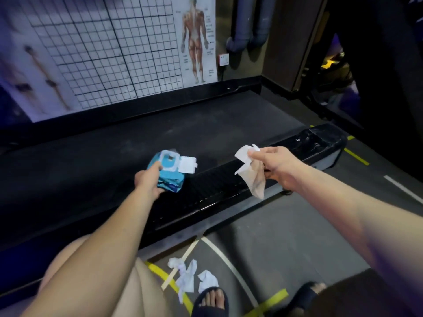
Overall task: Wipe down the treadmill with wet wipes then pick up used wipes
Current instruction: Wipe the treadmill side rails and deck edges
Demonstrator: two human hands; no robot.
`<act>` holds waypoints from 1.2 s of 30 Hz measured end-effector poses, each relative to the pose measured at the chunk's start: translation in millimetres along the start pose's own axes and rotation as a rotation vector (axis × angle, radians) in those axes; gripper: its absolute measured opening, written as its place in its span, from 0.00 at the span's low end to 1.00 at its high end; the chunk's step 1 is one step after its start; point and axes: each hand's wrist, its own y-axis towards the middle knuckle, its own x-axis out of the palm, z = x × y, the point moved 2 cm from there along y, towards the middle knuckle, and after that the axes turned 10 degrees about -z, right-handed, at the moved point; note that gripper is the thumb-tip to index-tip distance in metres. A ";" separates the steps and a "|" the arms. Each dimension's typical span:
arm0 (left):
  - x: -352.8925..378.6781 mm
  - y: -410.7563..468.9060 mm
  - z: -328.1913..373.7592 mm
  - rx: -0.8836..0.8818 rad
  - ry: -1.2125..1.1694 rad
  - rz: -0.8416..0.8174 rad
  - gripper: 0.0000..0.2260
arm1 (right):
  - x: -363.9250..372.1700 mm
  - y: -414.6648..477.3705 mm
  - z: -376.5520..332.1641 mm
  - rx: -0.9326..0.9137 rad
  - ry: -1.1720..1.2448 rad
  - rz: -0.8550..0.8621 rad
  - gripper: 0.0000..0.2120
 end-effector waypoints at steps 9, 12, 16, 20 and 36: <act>-74.4 17.5 -11.1 0.342 1.164 0.285 0.23 | 61.3 15.3 3.7 -0.076 -0.194 -0.170 0.15; -62.7 -12.2 -10.0 0.559 1.248 0.096 0.09 | 90.0 14.6 9.2 -0.067 -0.151 -0.160 0.18; -38.3 -65.4 -21.1 0.412 0.816 -0.547 0.06 | 136.4 5.9 10.8 -0.107 -0.057 -0.141 0.18; -49.5 -87.2 -14.3 0.391 0.601 -0.645 0.10 | 172.3 2.0 4.6 -0.114 0.024 -0.290 0.12; -196.2 -73.0 12.2 0.417 1.300 -0.049 0.16 | 233.1 23.5 -12.9 -0.332 -0.264 0.067 0.12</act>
